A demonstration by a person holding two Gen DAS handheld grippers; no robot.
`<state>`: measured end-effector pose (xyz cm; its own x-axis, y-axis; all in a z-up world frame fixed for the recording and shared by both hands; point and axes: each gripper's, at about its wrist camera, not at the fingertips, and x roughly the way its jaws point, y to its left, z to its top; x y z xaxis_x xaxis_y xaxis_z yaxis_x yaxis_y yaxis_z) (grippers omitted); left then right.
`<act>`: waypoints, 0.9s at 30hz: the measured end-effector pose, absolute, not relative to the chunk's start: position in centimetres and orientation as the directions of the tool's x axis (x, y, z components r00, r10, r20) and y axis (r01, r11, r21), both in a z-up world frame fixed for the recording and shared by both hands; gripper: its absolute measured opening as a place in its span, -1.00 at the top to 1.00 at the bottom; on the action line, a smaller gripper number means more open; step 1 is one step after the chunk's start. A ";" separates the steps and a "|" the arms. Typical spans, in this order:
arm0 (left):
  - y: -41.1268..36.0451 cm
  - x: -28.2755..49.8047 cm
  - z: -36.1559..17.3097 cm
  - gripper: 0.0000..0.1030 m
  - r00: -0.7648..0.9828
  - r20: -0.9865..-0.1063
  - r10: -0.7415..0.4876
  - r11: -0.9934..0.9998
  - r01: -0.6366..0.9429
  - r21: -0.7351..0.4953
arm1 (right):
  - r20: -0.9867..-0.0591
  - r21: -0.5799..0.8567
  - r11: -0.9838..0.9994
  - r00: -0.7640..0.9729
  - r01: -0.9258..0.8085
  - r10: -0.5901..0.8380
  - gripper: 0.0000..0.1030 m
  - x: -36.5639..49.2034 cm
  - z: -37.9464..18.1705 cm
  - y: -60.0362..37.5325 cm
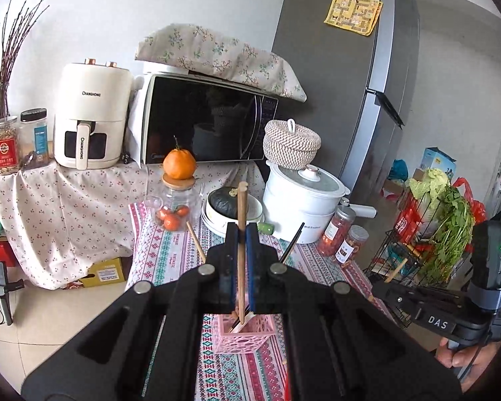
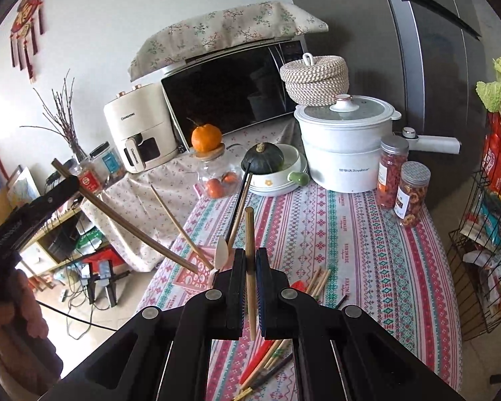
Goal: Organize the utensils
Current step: 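Lift both chopsticks and carry them over the pink basket with both tools, then open the left tool, then the right tool, dropping chopsticks into the basket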
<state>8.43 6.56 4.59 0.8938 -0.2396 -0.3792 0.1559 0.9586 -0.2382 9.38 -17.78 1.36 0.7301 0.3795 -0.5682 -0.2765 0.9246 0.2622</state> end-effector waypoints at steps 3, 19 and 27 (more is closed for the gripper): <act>6.1 9.5 3.5 0.90 0.877 -0.424 -0.227 0.966 0.147 -0.213 | -0.558 0.261 0.919 0.730 -0.296 0.394 0.89 9.0 1.8 -17.2; 8.0 11.1 1.8 -0.10 0.829 -0.477 -0.292 0.933 0.137 -0.333 | -0.488 0.252 0.903 0.761 -0.347 0.428 0.89 8.6 6.5 -13.9; 9.9 10.6 0.1 -0.24 0.771 -0.568 -0.287 0.928 0.076 -0.366 | -0.448 0.230 0.920 0.805 -0.318 0.390 0.89 10.0 8.3 -12.8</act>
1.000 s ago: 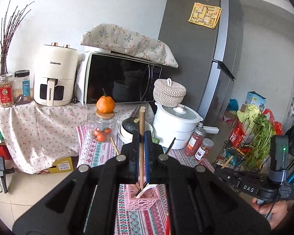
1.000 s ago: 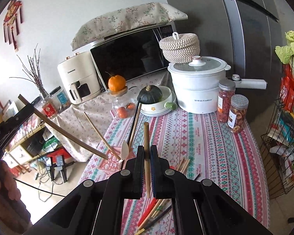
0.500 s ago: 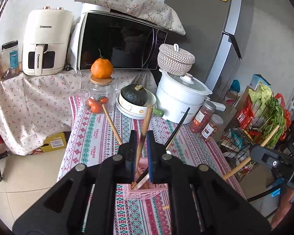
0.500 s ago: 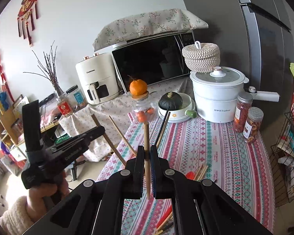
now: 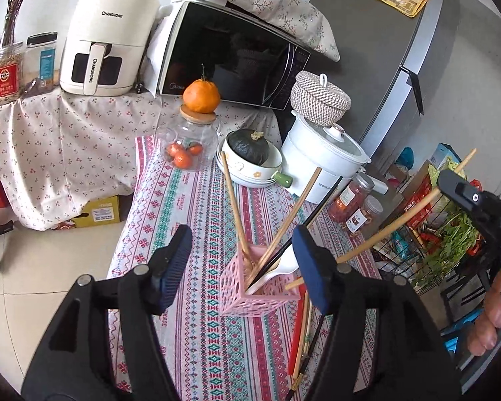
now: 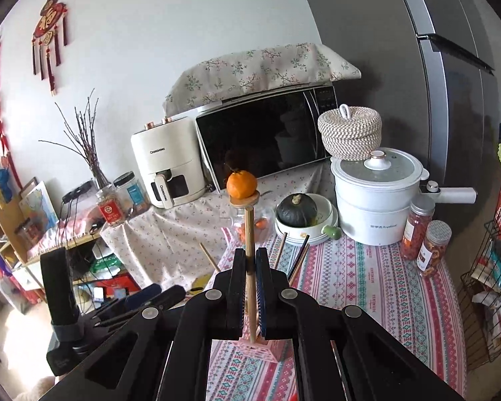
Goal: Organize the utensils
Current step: 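Open the left tool, then the right tool, dropping chopsticks into the basket, then grasp the thin black stick with the right tool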
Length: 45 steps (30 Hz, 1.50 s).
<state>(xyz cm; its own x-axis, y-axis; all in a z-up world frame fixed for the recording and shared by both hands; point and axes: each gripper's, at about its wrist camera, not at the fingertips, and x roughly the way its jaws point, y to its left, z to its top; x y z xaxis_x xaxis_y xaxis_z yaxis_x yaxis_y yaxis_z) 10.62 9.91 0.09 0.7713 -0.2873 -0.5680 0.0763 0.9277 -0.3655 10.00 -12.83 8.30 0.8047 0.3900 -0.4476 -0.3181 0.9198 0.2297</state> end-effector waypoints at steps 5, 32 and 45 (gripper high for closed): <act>10.3 10.4 -1.2 -0.38 0.734 -0.624 -0.268 0.939 0.054 -0.340 | -0.473 0.180 0.932 0.803 -0.315 0.362 0.89 11.2 7.6 -11.7; 5.3 9.7 -5.3 -0.78 0.611 -0.767 -0.196 0.979 0.074 -0.191 | -0.635 0.234 0.949 0.705 -0.213 0.315 -0.61 12.6 1.5 -17.0; 2.6 8.8 -9.5 -0.81 0.483 -0.858 -0.173 0.985 0.081 -0.152 | -0.839 0.090 0.989 0.527 -0.117 0.138 -0.67 13.4 -9.6 -20.9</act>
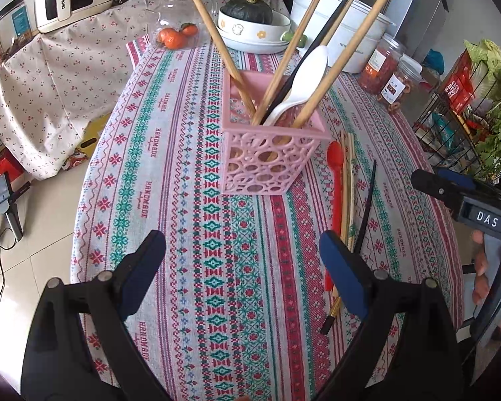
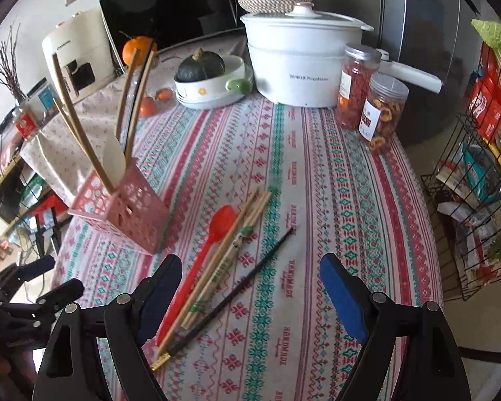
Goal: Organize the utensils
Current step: 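Grasp the thin black stick with the right tool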
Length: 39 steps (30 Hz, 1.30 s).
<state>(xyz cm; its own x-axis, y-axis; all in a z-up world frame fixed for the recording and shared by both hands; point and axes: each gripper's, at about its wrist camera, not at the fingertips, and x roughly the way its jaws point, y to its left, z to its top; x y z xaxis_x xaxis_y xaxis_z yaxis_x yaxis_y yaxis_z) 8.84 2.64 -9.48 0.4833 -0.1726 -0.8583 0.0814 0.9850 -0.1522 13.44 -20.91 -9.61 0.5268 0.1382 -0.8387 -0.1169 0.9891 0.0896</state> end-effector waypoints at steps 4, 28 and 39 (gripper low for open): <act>2.1 8.7 -10.1 -0.81 0.467 -0.870 -0.158 0.987 0.084 -0.135 | -0.868 0.094 0.992 0.482 -0.081 0.121 -0.67 13.9 -11.6 -22.1; 1.5 9.0 -11.2 -0.81 0.420 -0.896 -0.147 0.988 0.109 -0.111 | -0.913 -0.007 0.998 0.408 -0.065 0.020 -0.81 17.5 -18.1 -19.8; 0.6 8.8 -11.2 -0.81 0.409 -0.898 -0.164 0.984 0.133 -0.119 | -0.915 0.027 0.987 0.394 -0.159 0.088 0.53 15.5 -16.8 -18.6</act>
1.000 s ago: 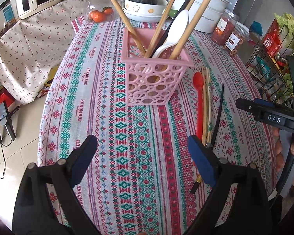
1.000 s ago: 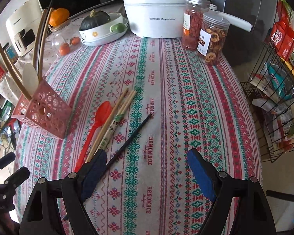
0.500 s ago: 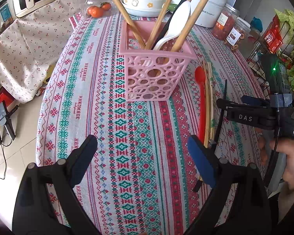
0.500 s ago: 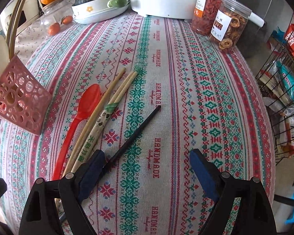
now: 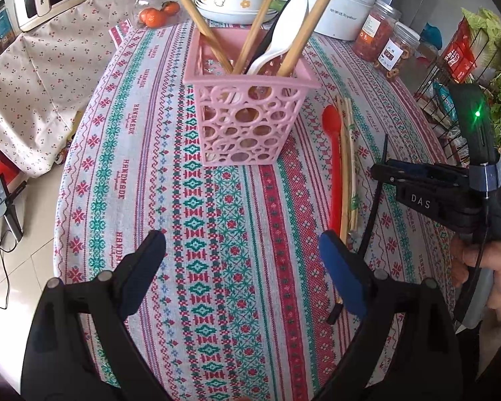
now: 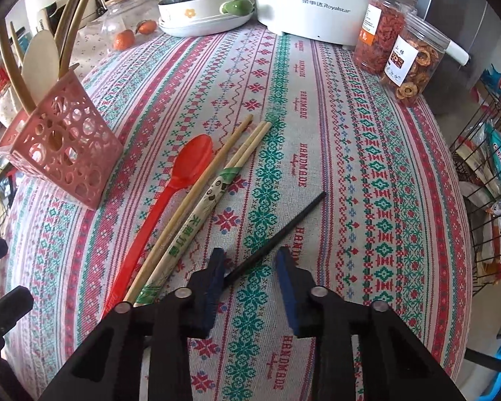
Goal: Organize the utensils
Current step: 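Grasp the thin black stick with the right tool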
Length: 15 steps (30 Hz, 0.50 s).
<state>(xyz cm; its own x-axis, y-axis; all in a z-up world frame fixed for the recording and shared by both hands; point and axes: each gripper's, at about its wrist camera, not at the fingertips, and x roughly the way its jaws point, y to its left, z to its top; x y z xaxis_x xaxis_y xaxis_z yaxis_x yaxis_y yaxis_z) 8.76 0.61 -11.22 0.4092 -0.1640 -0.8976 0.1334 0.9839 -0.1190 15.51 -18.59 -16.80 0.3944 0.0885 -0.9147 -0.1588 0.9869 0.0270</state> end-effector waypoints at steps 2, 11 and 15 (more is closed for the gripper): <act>0.3 8.6 -11.1 -0.81 0.412 -0.896 -0.164 0.983 0.145 -0.113 | -0.917 0.054 0.988 0.385 -0.148 0.108 0.71 15.6 -16.7 -19.2; -2.2 7.7 -9.7 -0.81 0.445 -0.870 -0.212 0.959 0.268 -0.096 | -0.912 0.154 0.987 0.376 -0.052 0.162 0.95 15.4 -15.4 -23.9; -4.5 7.6 -9.3 -0.68 0.449 -0.861 -0.239 0.939 0.333 -0.087 | -0.901 0.198 0.979 0.387 -0.039 0.197 0.95 15.1 -14.4 -25.7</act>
